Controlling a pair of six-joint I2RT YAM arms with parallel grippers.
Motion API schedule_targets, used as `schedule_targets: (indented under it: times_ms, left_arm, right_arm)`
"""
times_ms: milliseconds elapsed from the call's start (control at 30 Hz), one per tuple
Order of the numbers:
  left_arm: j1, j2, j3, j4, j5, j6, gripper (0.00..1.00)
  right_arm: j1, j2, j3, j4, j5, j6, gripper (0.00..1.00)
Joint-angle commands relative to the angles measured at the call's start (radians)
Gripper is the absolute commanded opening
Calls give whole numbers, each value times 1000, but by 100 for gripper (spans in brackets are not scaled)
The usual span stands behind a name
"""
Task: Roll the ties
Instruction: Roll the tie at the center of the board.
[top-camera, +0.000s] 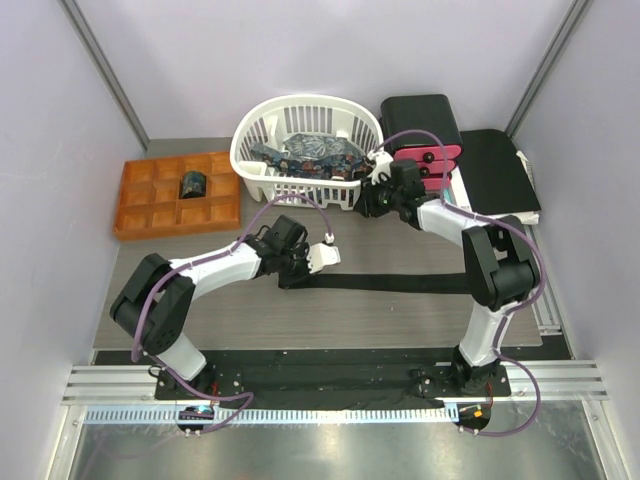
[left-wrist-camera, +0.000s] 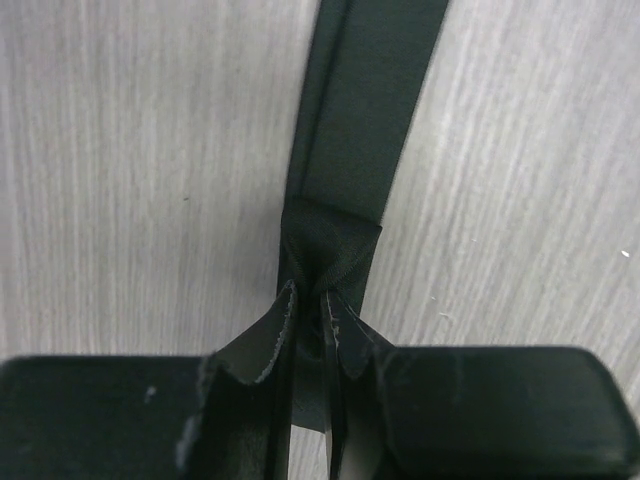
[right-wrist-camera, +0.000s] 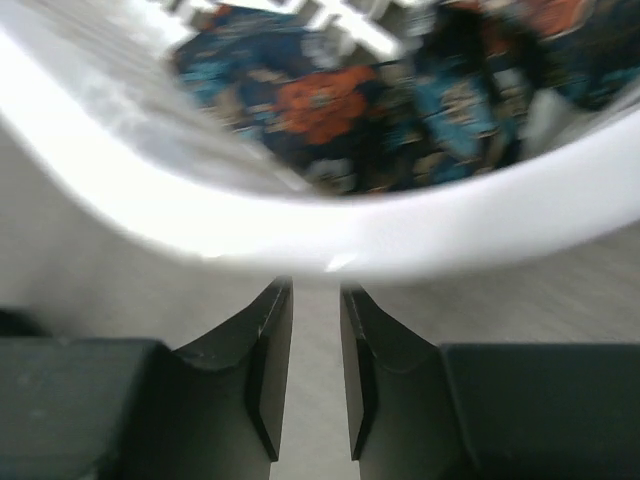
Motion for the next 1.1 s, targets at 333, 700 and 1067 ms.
schedule_targets:
  times_ms: [333, 700, 1067]
  left_arm:
    - [4, 12, -2, 79, -49, -43, 13]
    - [-9, 9, -15, 65, -52, -21, 13]
    - [-25, 12, -19, 59, -64, -12, 13]
  right_arm:
    - [108, -283, -323, 95, -363, 544, 43]
    - [171, -139, -365, 230, -306, 763, 43]
    - [235, -19, -348, 307, -281, 885, 42]
